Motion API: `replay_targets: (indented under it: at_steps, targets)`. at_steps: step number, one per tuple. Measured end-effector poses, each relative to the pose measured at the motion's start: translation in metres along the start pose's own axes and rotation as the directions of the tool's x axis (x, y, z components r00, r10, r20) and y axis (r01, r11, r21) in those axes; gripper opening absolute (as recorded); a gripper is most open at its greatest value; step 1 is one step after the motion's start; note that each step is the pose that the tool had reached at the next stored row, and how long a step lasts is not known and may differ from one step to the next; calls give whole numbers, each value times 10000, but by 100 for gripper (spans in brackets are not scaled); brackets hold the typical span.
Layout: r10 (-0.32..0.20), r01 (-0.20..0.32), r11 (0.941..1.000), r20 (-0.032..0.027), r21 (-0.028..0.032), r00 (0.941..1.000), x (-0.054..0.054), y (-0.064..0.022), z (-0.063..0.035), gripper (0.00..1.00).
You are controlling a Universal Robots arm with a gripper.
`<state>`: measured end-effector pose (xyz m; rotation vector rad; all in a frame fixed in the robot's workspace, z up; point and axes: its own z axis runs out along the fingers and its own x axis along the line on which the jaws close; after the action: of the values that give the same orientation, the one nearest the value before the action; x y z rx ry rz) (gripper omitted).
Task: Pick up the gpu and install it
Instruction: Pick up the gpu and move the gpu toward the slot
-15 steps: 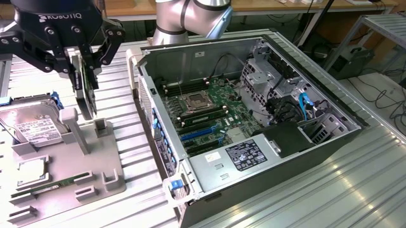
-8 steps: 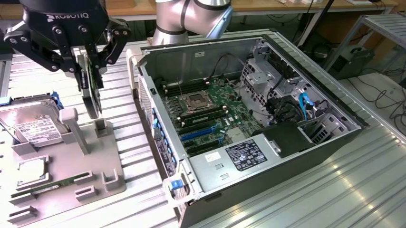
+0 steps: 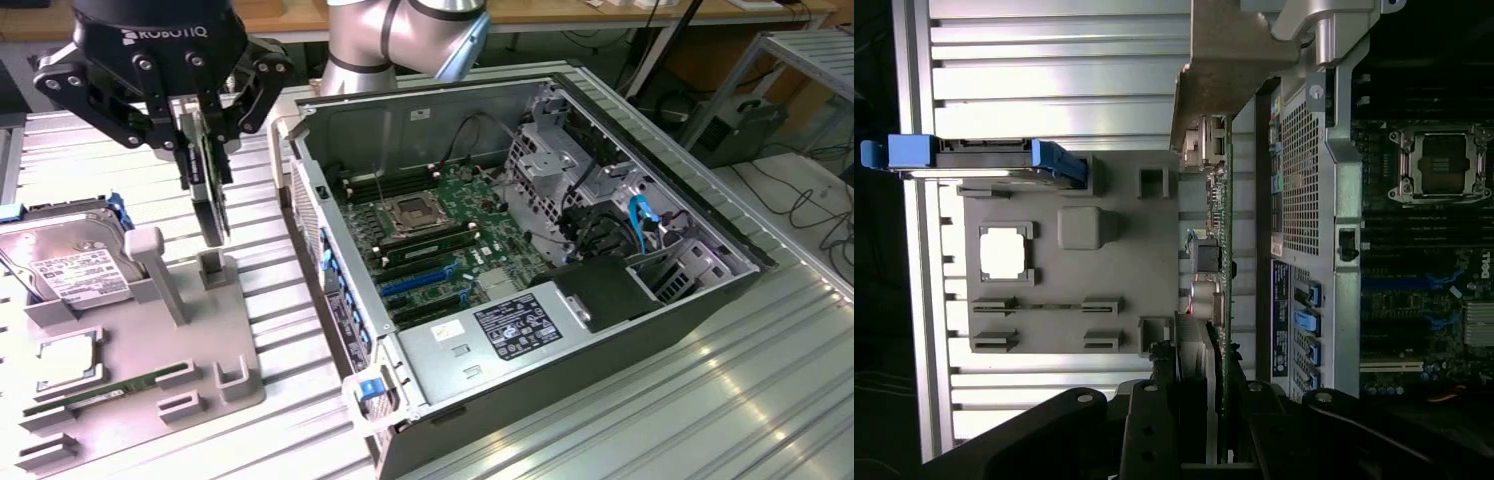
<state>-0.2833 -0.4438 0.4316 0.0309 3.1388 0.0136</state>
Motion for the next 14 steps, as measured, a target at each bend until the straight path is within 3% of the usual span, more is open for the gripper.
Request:
replay_targets:
  at_steps: [14]
  targets:
    - [0,0,10000,0,0,10000,-112,2,1,28]
